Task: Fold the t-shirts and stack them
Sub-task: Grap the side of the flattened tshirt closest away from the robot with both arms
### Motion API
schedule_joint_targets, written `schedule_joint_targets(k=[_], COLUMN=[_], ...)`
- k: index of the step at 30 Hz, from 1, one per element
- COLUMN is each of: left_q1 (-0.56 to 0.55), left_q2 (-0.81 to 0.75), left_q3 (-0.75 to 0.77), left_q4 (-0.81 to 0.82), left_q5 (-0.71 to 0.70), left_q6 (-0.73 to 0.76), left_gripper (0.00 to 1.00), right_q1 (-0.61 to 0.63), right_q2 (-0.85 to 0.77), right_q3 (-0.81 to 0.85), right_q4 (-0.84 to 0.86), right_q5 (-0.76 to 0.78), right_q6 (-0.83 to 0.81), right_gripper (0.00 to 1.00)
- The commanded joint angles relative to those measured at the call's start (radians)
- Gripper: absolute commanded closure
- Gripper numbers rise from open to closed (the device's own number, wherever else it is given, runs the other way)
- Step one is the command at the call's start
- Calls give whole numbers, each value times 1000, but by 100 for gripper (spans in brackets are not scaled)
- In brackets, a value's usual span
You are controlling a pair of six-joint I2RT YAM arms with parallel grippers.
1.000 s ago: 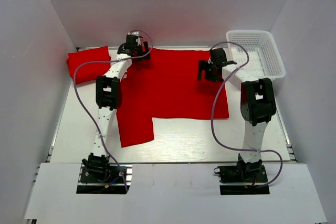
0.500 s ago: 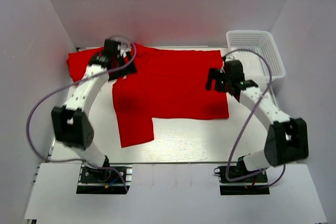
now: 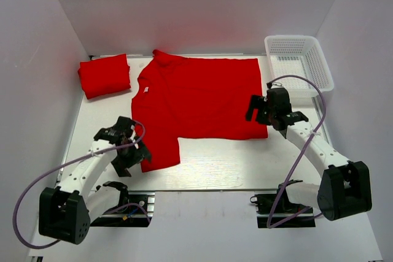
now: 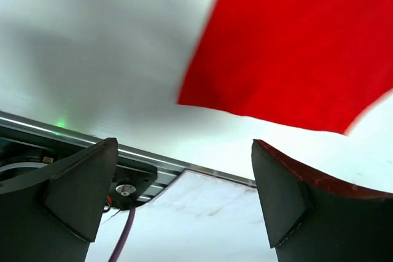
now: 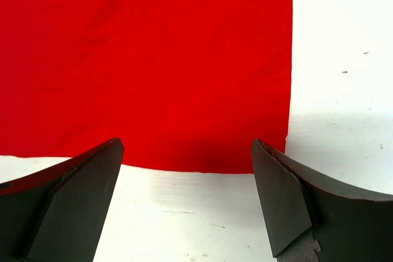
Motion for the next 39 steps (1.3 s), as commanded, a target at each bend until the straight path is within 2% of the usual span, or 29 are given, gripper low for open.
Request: schedule_joint_targets(k=[1,5,11,15,19,26,27,34,37,38,39], left_q1=[-4,-4,-4,-4,-4,-4,-4,-4,-4,-4,-4], left_q2=[-24,-14,-3,-3,17,63,72,83,103,103,115], left_q3=[-76,-87,-111,-148,-170,-205,-205,-205,-205,-205,-196], left_q4=[68,192,228,220,229,292,292,338,349,349,349], left_q5=[22,36,6,-28,-28,-16,-16,-7,-16,-16,-16], left_q6=[-79,-79,-79,-79,-79,-68,-58,-38,-38,-29,-29], left_gripper=[0,1,11,13,21,50,58,63,79,97,100], right_q1=[-8,-4,-7,-7,-8,-7,-7,-8,-7,-5,-4], right_q2=[-6,13,27,31,39,37,39,25,8,7,5], right_q3=[-7,8,24,31,34,30,25,5,-9,-13,-16], right_q4=[26,23,20,3,-6,-19,-25,-48,-54,-58,-62], right_q5=[-16,-17,-21,-13,2,20,22,54,62,69,82], right_q6=[9,1,3,0,4,17,17,23,32,32,38], right_gripper=[10,10,10,10,10,10,10,10,10,10,10])
